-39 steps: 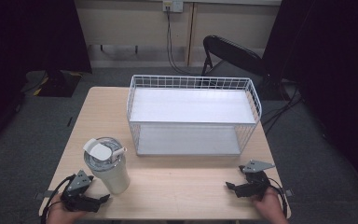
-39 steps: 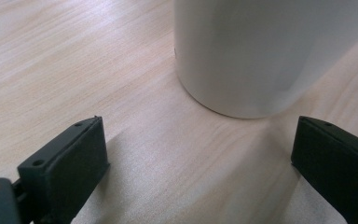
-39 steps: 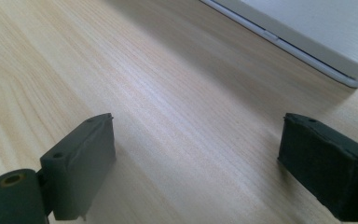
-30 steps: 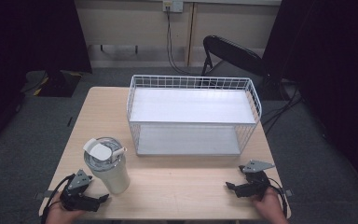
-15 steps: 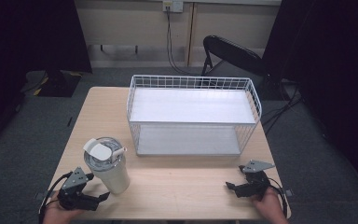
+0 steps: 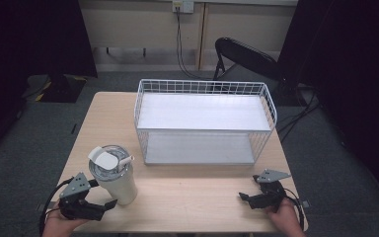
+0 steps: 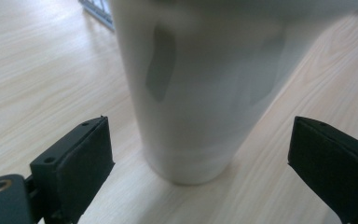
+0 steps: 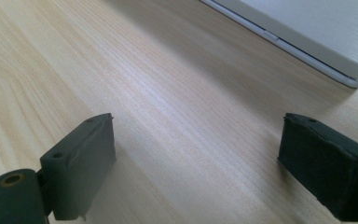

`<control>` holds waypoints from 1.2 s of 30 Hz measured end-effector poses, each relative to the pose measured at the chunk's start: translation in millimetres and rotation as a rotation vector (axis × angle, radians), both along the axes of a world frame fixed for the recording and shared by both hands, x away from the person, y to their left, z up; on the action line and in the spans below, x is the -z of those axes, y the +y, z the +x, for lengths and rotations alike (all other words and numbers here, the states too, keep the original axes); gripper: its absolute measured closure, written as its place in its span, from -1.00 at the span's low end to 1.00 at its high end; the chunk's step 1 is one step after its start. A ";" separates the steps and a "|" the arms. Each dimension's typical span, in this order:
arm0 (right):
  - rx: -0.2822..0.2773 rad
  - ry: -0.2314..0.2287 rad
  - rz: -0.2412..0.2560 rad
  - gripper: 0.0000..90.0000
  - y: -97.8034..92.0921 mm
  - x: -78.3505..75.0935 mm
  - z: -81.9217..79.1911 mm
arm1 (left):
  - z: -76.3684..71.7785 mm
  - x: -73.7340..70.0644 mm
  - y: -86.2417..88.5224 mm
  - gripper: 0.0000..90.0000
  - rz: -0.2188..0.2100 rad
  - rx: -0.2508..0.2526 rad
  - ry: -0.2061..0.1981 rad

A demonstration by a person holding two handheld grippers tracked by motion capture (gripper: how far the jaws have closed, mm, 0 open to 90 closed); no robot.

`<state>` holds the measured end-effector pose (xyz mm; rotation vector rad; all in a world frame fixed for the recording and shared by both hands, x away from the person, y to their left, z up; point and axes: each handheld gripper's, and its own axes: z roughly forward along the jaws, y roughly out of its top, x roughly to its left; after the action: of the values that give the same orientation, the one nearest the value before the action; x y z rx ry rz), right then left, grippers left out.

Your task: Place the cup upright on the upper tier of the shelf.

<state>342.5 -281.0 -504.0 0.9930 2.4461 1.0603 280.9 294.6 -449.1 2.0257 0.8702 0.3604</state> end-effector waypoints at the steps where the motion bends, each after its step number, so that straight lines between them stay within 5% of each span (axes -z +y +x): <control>1: 0.000 0.000 0.000 -0.78 0.0 0.0 0.0 | 0.2 -3.5 0.1 -0.87 -0.014 -0.003 -0.005; 24: -0.001 0.000 0.000 -0.78 0.0 0.0 0.0 | 7.1 -13.8 -8.6 -0.88 -0.100 0.012 -0.028; 36: 0.000 0.000 0.000 -0.78 0.0 0.0 0.0 | 15.8 -8.2 -16.2 -0.82 -0.153 -0.016 -0.102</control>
<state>342.5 -281.0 -504.0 0.9927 2.4462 1.0602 296.7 278.4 -440.9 1.8442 0.8263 0.3904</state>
